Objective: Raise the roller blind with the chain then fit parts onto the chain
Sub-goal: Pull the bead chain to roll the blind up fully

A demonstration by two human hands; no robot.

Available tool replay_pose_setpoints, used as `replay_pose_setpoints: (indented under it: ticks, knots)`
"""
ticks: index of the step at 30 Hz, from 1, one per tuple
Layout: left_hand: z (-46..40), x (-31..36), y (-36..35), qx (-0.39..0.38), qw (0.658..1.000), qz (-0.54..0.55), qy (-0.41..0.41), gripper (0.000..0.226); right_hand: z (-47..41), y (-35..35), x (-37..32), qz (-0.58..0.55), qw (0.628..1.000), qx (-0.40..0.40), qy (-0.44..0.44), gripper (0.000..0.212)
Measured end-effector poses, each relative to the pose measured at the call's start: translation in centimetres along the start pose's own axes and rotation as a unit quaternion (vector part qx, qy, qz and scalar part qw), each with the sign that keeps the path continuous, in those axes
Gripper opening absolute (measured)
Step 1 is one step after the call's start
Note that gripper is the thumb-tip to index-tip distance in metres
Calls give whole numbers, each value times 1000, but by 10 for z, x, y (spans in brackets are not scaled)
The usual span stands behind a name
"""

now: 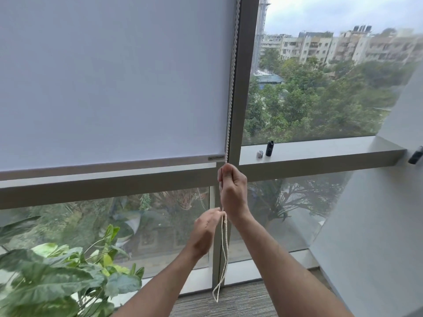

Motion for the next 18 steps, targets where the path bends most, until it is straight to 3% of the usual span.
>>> replay_pose_setpoints:
  ticks: [6, 12, 15, 18]
  knots:
    - [-19, 78, 33, 113, 983, 141, -30, 53, 18, 13, 17, 11, 1000, -3, -15, 42]
    - [-25, 191, 30, 86, 957, 233, -150, 54, 49, 25, 31, 33, 998, -21, -40, 42]
    - [-24, 212, 13, 64, 954, 255, -145, 47, 61, 33, 38, 19, 997, -37, -67, 41]
    - [-16, 211, -1, 112, 950, 260, -133, 47, 62, 40, 37, -2, 994, -66, -83, 39]
Point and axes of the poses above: each hand's wrist, its own z-axis away from the middle knuckle, its own y-axis out of the back of the hand, x = y × z, the point moved 6 cm from there along -z, towards the middle knuckle
